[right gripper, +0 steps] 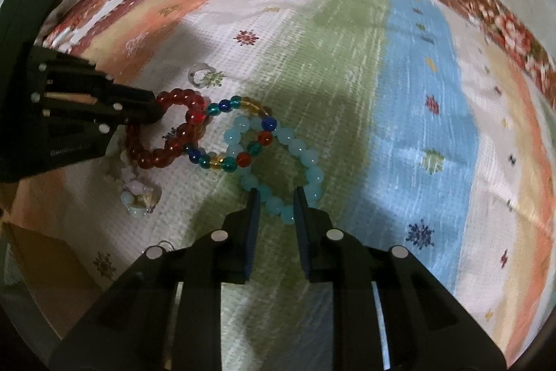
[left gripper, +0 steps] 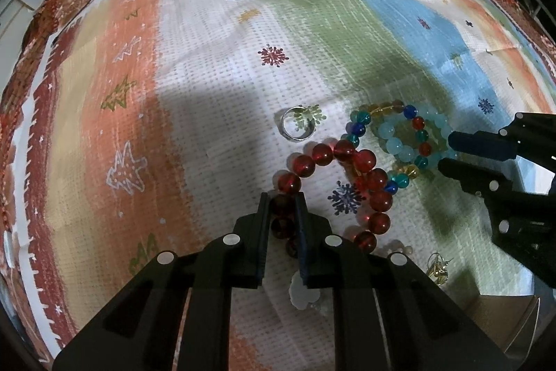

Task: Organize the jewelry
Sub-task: 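Grasp the light blue bead bracelet with the right gripper while the left lifts the red bracelet, then carry both bracelets over the tin box and open both grippers to drop them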

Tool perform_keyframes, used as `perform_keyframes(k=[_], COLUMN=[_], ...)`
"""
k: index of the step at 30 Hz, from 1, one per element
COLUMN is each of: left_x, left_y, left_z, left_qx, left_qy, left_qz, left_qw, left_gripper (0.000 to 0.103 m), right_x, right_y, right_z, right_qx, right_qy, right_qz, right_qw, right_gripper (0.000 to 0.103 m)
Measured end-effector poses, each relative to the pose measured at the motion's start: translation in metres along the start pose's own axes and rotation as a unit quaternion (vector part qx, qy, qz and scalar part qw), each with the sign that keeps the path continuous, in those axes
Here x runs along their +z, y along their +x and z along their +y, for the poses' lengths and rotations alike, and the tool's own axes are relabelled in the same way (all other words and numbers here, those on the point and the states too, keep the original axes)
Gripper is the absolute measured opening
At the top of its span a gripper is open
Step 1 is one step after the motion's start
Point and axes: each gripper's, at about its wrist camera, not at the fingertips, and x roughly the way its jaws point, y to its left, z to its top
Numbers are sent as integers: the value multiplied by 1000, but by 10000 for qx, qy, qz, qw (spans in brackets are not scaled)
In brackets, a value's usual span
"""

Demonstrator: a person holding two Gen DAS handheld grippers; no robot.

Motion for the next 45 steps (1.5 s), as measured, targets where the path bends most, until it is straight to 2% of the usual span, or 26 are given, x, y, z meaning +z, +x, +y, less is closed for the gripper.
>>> perform_keyframes(k=[2,8,12,14,20,25,37,45], left_x=[0,0,1,0,0,0,1,-3], left_y=[-1,-1,0,0,0,-3,-50,-75], left_z=[1,2,2,1,1,5,5,3], left_qx=[-17,-30,-28,-19,-19,-97,-350,-386], left_qy=[-8,-15,-16,-9,-1,-112,-337,-448], left_qz=[3,3,2,1,3,-35,-499,-757], left_qw=[10000,10000,10000,10000,10000,9999,9976,9954], left_gripper=[13,13,13,13,13,13,13,13], right_x=[0,0,-1,-3,-2,-1,6,5], right_y=[1,3,4,8,10,4,-39,-72], right_z=[5,7,8,8,2,1,-2,-12], right_qx=[36,11,-46,214,461,480,455,463], right_qy=[-114,-154,-200,-143,8,121,478,854], right_qz=[-3,0,11,127,195,147,-367,-725], right_qw=[9999,9999,9998,9996,9987,9987,9971,9926], right_gripper=[41,42,34,13,13,12,12,12])
